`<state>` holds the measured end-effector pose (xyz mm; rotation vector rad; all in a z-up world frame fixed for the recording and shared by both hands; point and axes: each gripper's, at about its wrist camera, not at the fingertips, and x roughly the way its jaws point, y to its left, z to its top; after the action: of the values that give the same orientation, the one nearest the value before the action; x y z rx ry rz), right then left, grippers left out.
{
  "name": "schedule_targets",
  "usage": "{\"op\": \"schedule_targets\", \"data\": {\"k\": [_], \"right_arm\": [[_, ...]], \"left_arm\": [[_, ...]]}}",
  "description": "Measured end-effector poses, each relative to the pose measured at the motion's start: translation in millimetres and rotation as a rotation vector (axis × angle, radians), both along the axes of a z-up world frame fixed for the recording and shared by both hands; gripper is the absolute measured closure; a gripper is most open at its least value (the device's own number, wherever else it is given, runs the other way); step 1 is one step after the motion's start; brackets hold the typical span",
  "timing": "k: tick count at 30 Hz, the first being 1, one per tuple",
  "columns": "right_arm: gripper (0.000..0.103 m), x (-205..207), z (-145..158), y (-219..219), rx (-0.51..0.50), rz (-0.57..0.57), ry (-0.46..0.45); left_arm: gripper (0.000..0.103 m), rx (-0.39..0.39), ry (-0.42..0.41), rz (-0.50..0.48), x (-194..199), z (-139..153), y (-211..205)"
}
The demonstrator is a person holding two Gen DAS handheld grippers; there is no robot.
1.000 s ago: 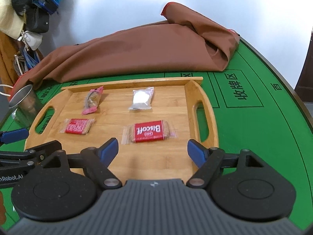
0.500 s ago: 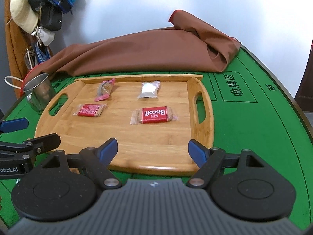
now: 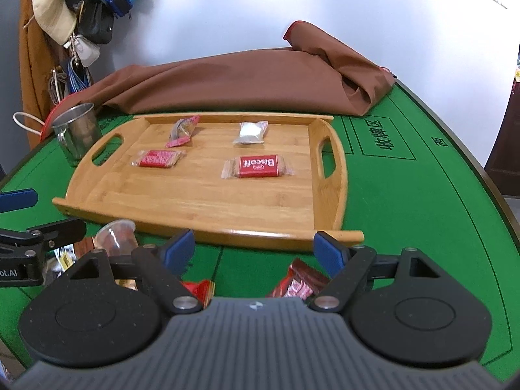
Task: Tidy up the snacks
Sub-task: 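Move both open tools back from the tray to the snack pile, then grasp the white-and-black peanut packet with the left tool while the right tool grasps the brown chocolate bar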
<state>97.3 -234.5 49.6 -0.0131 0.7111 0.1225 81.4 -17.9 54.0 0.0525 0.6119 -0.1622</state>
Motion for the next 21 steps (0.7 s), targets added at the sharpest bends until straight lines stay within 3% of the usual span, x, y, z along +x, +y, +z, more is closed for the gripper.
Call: {"op": "schedule_targets", "data": {"k": [21], "right_arm": [[0.016,-26.2,-24.5,-16.6,-0.048,-0.065,0.025]], "left_arm": [[0.009,0.001,0.023,0.054,-42.8,-20.2,26.4]]}}
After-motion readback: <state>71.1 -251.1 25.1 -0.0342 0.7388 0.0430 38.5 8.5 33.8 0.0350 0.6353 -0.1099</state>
